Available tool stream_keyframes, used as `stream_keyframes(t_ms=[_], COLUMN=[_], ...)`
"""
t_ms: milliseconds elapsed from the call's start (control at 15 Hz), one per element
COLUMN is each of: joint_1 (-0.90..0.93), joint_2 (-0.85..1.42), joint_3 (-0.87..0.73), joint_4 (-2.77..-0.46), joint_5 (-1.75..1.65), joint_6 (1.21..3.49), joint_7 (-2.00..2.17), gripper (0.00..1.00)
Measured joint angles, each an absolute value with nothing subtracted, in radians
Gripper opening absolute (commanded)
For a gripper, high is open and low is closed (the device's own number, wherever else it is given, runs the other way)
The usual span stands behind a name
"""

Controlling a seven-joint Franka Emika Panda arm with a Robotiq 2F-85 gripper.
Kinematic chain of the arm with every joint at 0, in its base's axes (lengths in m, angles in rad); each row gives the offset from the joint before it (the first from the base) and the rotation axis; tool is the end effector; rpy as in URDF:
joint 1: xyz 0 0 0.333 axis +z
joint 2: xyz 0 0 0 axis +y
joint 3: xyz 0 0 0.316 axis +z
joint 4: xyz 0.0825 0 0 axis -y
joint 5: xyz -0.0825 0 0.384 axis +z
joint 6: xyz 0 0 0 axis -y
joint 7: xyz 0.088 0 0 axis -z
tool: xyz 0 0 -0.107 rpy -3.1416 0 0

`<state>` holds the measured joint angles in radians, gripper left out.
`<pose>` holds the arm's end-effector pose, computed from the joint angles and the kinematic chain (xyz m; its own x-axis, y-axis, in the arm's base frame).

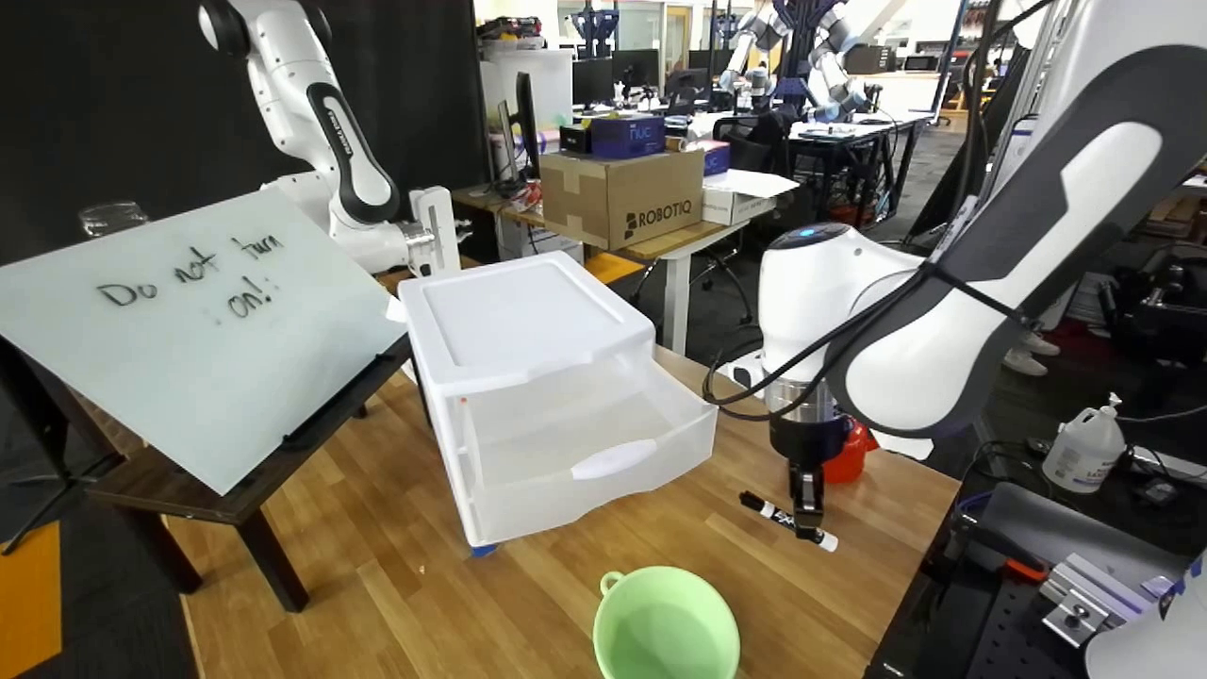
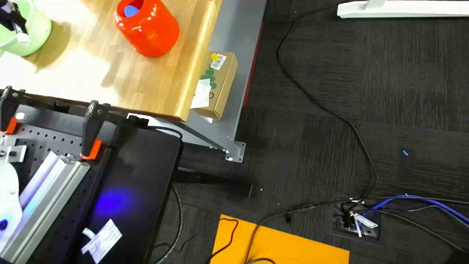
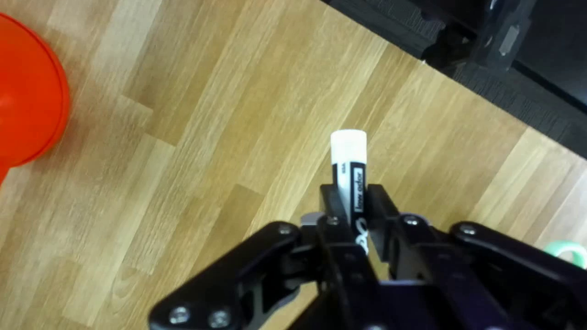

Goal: Pick the marker and put it in the plastic drawer on the table

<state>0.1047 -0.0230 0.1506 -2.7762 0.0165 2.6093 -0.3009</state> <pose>0.3570 0.0923 0.2080 0.8475 0.5129 -0.1364 0.5119 -0.8579 -0.0452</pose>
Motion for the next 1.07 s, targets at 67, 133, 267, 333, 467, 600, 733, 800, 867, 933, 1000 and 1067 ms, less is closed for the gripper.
stream_keyframes(t_ms=[67,133,267,333,467,600,733,800,867,933,1000,1067], joint_1=[0.117,0.129,0.145,0.15,0.155,0.155,0.155,0.155,0.155,0.155,0.155,0.155], joint_2=[-0.029,-0.039,-0.05,-0.052,-0.053,-0.054,-0.057,-0.058,-0.058,-0.059,-0.06,-0.061], joint_3=[0.155,0.159,0.169,0.172,0.178,0.18,0.181,0.181,0.181,0.181,0.181,0.181], joint_4=[-2.769,-2.771,-2.772,-2.77,-2.773,-2.768,-2.774,-2.773,-2.769,-2.771,-2.773,-2.771], joint_5=[-0.008,-0.025,-0.056,-0.072,-0.101,-0.143,-0.174,-0.194,-0.214,-0.236,-0.263,-0.297], joint_6=[2.61,2.61,2.613,2.615,2.626,2.637,2.644,2.651,2.657,2.666,2.674,2.681], joint_7=[-0.239,-0.183,-0.088,-0.049,0.025,0.1,0.159,0.192,0.223,0.253,0.289,0.331], gripper=[0.05,0.05,0.05,0.05,0.05,0.05,0.05,0.05,0.05,0.05,0.05,0.05])
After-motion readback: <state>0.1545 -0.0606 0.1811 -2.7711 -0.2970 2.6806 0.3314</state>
